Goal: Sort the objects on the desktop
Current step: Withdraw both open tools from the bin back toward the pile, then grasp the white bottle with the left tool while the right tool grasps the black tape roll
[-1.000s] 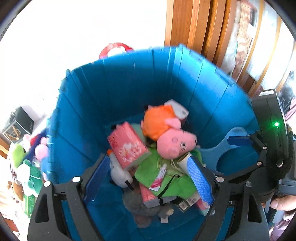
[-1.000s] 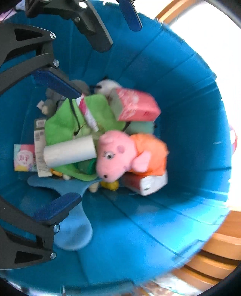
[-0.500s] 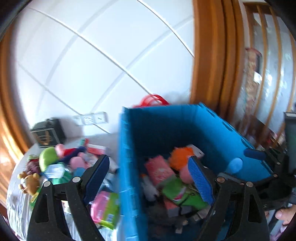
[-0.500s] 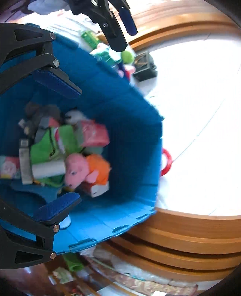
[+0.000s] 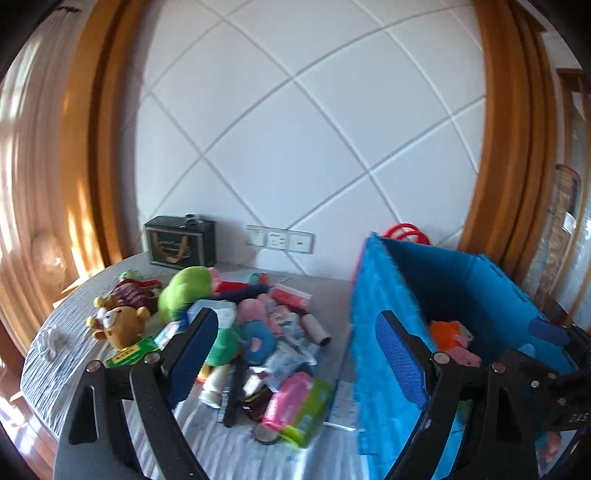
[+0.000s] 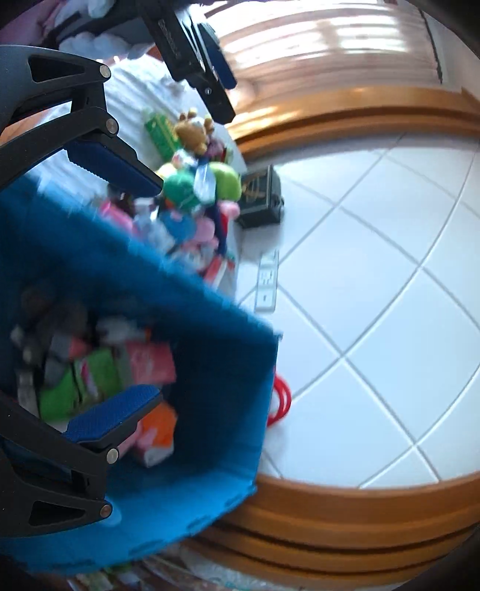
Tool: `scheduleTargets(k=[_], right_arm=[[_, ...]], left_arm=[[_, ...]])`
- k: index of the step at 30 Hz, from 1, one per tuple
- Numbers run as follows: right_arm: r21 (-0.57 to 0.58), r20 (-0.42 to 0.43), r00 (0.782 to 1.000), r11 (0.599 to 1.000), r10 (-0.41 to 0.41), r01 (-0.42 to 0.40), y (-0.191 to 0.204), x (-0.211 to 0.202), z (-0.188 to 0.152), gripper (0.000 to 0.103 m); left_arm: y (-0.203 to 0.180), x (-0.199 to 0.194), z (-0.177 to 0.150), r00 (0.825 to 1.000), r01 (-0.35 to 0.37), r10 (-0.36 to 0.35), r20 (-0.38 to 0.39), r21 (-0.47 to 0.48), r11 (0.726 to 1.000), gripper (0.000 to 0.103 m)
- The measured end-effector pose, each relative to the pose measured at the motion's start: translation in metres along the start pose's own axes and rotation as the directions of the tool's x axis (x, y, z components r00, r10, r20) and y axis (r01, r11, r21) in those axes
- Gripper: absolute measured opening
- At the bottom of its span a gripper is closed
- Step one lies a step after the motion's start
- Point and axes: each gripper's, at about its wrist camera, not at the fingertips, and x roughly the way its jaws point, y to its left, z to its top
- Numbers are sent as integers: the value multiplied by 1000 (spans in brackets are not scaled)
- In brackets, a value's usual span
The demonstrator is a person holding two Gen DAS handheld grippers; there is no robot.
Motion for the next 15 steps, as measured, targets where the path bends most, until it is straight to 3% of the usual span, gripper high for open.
scheduleTargets(k=[8, 15], right_arm=[[-3, -28, 999, 999, 33, -33, 111, 53, 5, 103], [96, -140, 990, 995, -22, 36, 175, 122, -11, 103]], left_arm=[[140, 30, -14, 994, -84, 84, -71, 4, 996, 88], [217, 93, -40, 977, -53, 65, -202, 65, 997, 88]])
